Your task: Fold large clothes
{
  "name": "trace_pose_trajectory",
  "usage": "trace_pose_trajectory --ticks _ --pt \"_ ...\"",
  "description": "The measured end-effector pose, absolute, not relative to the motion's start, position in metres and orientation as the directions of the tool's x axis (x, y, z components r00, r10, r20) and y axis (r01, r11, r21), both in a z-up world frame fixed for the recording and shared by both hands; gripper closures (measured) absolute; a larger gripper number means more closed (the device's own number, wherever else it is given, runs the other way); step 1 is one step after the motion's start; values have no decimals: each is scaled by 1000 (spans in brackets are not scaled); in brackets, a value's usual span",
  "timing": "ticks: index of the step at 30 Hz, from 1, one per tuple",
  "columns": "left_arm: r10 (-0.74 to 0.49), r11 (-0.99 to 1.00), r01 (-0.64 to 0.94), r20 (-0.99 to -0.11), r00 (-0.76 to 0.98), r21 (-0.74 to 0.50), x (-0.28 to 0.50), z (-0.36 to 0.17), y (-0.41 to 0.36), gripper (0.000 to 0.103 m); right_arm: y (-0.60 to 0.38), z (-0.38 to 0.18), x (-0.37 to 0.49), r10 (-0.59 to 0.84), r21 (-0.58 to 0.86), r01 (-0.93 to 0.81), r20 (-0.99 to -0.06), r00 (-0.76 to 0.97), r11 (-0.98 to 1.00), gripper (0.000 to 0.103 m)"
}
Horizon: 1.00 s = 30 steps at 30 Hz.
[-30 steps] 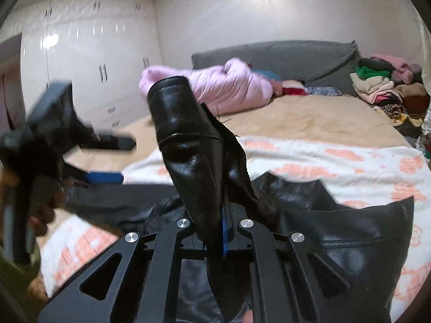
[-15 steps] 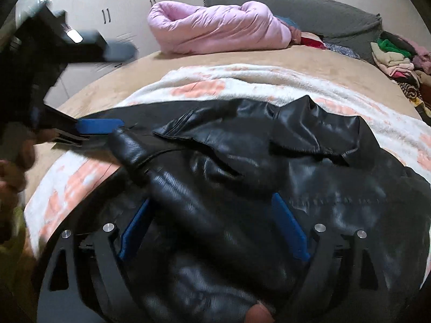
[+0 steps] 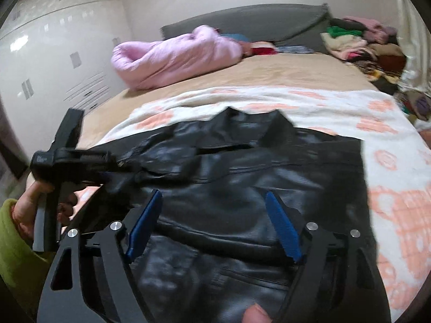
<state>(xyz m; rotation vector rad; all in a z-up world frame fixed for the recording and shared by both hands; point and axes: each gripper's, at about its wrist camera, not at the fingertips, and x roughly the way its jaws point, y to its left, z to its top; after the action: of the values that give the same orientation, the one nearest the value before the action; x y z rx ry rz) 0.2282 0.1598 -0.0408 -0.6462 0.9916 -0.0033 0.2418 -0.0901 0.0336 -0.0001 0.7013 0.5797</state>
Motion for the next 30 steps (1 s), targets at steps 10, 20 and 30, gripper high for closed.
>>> trace_pose_trajectory --ticks 10,20,30 --pt "-417 841 60 -573 706 -538 207 83 110 101 -179 61 266 403 290 -286 -540 739 913 32" --pt "-291 922 48 -607 740 -384 235 91 148 101 -194 83 310 294 194 -224 -543 787 955 36" --pt "-232 921 -96 -729 644 -378 235 -16 187 99 -147 16 374 297 160 -265 -710 639 951 54"
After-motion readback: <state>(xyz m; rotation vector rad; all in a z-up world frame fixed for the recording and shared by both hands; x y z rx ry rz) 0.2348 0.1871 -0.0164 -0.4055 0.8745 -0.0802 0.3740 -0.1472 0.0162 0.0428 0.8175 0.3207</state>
